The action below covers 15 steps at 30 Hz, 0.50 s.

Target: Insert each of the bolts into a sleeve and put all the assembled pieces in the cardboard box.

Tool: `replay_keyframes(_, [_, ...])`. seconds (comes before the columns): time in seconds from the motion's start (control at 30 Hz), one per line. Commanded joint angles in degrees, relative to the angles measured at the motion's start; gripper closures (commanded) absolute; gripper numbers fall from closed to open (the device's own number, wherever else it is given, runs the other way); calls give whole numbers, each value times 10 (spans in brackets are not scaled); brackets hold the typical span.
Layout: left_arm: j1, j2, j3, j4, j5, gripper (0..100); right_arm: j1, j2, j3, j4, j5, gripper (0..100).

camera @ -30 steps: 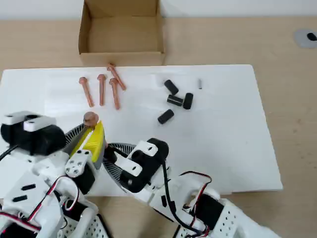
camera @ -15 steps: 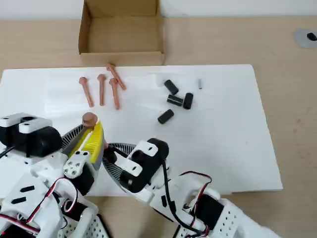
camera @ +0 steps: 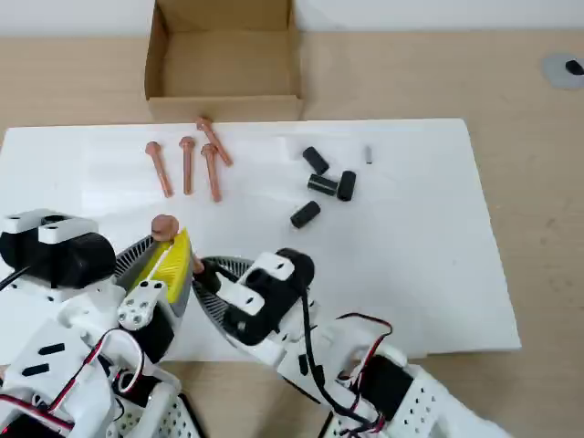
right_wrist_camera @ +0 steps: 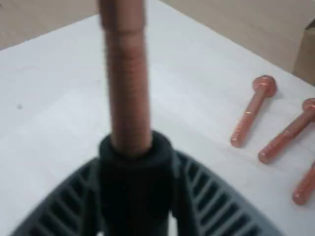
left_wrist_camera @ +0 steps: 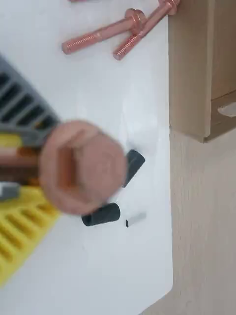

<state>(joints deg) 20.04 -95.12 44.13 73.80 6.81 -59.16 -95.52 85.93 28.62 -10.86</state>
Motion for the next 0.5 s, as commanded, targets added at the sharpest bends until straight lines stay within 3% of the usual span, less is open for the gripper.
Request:
replay_keyframes(0.0, [5, -1, -25, 3, 4, 994, 15, -9, -5, -18, -7, 988])
replay_keyframes(0.47, [5, 3, -24, 3, 2, 994, 14, -9, -6, -17, -7, 988])
